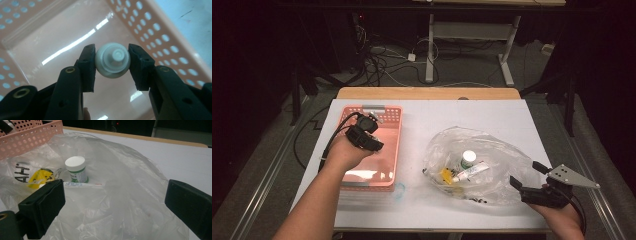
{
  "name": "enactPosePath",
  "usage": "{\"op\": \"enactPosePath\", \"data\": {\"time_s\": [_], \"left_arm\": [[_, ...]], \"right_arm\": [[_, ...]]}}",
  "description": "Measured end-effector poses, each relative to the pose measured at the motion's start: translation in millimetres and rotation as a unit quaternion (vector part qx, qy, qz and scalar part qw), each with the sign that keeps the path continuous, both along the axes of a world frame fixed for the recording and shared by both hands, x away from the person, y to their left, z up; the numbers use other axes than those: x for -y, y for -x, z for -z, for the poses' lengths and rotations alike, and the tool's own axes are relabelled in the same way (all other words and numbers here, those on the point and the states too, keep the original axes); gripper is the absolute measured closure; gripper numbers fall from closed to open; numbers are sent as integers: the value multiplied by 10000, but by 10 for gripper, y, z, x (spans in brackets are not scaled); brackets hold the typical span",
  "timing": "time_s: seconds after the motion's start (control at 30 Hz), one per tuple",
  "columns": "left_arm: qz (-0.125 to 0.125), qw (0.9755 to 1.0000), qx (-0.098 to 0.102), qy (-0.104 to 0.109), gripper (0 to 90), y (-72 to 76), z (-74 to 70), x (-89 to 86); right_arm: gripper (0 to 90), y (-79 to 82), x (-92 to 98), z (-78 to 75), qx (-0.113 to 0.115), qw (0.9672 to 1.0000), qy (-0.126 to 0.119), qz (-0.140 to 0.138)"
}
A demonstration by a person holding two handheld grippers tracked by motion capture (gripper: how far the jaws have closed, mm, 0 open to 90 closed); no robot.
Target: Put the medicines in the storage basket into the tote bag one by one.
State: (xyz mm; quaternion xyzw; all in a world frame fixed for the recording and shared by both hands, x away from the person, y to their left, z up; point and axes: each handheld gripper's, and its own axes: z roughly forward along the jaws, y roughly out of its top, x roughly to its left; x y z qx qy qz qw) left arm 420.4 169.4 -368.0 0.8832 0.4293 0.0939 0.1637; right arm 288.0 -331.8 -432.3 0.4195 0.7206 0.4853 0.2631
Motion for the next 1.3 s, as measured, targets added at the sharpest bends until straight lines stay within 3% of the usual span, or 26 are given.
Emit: {"op": "enactPosePath", "data": {"time_s": [0.3,0.53,0.7,0.9,1.07,1.3], "left_arm": [[280,9995,113,90,582,60,-311,180],[573,9982,168,23,582,105,-489,419],[832,9964,177,51,582,156,-508,656],[1156,9932,98,92,582,221,-388,972],[1480,9889,26,144,582,299,-323,1218],[1829,9826,-8,335,582,386,-364,1476]], "right_arm": [[35,7,4,-3,8,10000,-8,1],[35,3,-7,-7,20,10000,10,-16],[36,2,-2,-7,20,10000,10,-10],[35,12,-6,-14,9,10000,-11,-5],[36,11,3,-14,28,10000,-4,-11],[36,8,9,-14,26,10000,-10,-2]]}}
